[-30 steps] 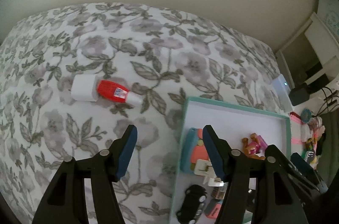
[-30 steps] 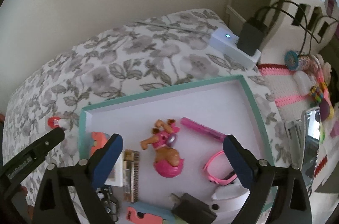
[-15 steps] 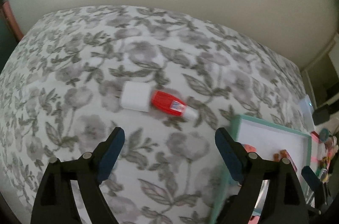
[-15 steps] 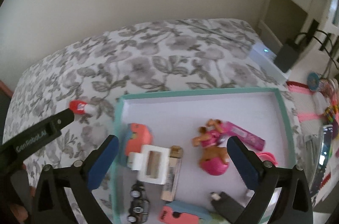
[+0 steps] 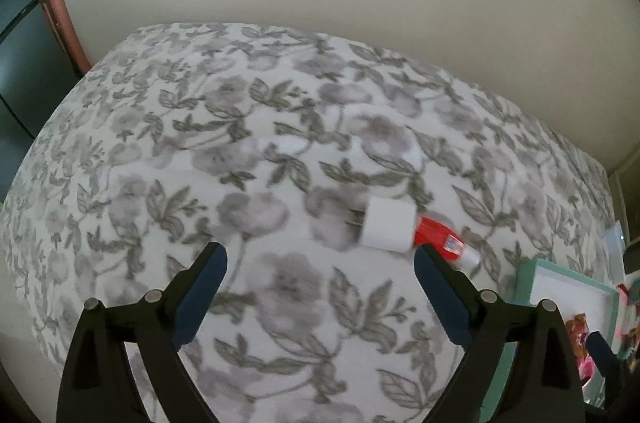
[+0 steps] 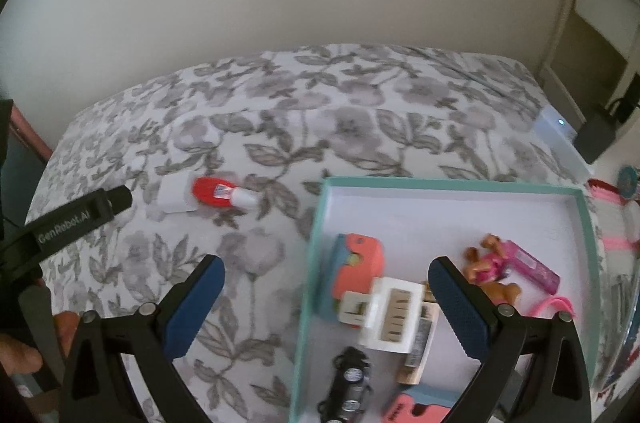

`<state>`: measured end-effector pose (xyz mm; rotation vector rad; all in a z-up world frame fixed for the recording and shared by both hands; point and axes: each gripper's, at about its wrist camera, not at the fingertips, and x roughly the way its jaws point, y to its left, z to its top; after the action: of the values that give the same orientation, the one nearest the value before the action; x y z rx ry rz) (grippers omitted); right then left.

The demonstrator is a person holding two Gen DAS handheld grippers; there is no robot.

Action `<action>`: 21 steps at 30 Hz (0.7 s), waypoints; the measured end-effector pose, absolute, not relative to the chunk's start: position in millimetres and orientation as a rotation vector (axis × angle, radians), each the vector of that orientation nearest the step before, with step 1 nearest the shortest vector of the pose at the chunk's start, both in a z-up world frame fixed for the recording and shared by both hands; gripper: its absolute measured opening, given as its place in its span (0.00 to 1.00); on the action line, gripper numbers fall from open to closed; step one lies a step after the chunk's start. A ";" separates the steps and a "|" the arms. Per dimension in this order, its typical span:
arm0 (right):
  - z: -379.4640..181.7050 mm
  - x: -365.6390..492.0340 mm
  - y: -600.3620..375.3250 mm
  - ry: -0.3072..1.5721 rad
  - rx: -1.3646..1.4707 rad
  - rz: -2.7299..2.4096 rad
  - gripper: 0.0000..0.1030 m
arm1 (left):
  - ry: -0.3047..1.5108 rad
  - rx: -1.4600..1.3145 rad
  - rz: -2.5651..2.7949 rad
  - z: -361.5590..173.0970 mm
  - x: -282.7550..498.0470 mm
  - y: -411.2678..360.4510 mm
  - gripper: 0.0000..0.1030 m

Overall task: Organize rigid objects
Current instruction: 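Move both open tools back from the tray to the plug and glue bottle, then grasp the white plug with the left tool while the right tool grasps the red glue bottle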

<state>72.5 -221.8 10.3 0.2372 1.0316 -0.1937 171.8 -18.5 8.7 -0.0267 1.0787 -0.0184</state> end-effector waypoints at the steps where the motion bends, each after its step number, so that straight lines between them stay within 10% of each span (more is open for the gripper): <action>1: 10.0 74.0 -218.4 1.029 0.236 -0.187 1.00 | 1.072 -0.032 -0.015 9.5 173.2 -13.0 0.92; 21: -17.7 126.9 -178.7 1.059 0.245 -0.080 1.00 | 1.142 -0.104 -0.029 -22.9 212.2 17.4 0.92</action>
<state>126.9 -178.7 -17.7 0.2455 1.0591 -0.0802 212.2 17.4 -22.9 -0.1040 1.1422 -0.0287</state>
